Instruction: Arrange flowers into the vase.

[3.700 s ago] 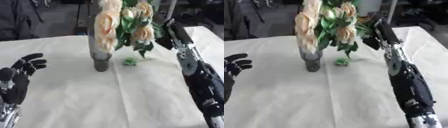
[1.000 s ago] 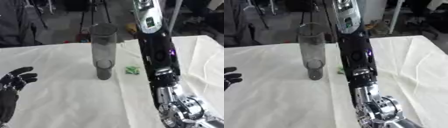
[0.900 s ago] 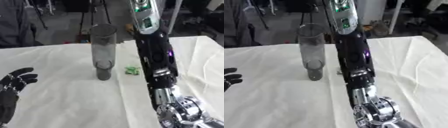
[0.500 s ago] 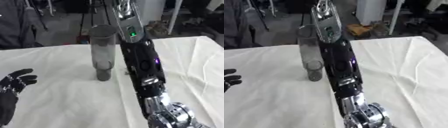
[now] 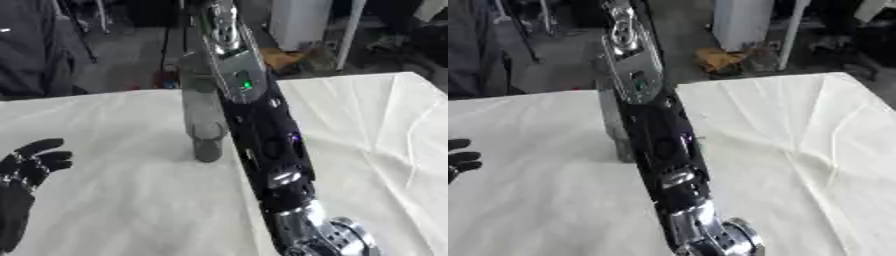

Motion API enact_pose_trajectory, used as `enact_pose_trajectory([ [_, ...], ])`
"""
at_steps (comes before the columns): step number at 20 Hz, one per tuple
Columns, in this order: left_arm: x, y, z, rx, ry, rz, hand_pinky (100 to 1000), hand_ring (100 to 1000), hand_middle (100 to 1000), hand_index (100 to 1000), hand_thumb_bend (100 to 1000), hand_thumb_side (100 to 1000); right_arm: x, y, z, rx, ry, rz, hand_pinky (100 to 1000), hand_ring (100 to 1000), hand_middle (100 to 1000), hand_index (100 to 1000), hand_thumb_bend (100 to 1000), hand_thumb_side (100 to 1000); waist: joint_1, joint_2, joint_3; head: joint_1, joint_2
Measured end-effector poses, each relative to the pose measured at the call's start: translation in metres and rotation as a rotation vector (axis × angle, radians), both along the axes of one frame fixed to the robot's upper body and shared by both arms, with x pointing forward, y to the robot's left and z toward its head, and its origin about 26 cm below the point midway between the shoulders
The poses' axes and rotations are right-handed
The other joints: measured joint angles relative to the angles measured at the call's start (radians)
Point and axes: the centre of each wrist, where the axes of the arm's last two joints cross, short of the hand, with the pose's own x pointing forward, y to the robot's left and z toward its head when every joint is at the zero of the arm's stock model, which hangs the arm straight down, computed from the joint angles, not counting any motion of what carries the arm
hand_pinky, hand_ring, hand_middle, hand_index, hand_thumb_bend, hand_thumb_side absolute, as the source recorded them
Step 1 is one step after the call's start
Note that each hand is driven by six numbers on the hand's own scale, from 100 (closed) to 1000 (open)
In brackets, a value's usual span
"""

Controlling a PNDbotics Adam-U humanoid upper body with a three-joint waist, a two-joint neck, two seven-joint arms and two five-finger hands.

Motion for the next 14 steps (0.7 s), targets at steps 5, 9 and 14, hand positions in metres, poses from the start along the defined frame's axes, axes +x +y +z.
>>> enact_pose_trajectory([
  [5,0.0000,-0.0003,-0.0002,0.000,0.001,-0.001,763,743,763,796,834,980,0.0002,-0.0007,-0.0012,-0.005,0.005,-0.004,100,100,100,100,100,815,-0.001,0.000,0.000,0.000,0.000],
  [9,0.0000,-0.0003,-0.0002,0.000,0.001,-0.001,764,742,763,796,834,980,0.0001,-0.0016,-0.0007,-0.004,0.006,-0.006,100,100,100,100,100,814,-0.002,0.000,0.000,0.002,0.000],
  [14,0.0000,-0.0003,-0.0002,0.000,0.001,-0.001,764,742,763,795,835,979,0.0000,-0.0018,-0.0004,-0.004,0.007,-0.007,100,100,100,100,100,814,0.001,-0.001,-0.001,0.004,0.000],
])
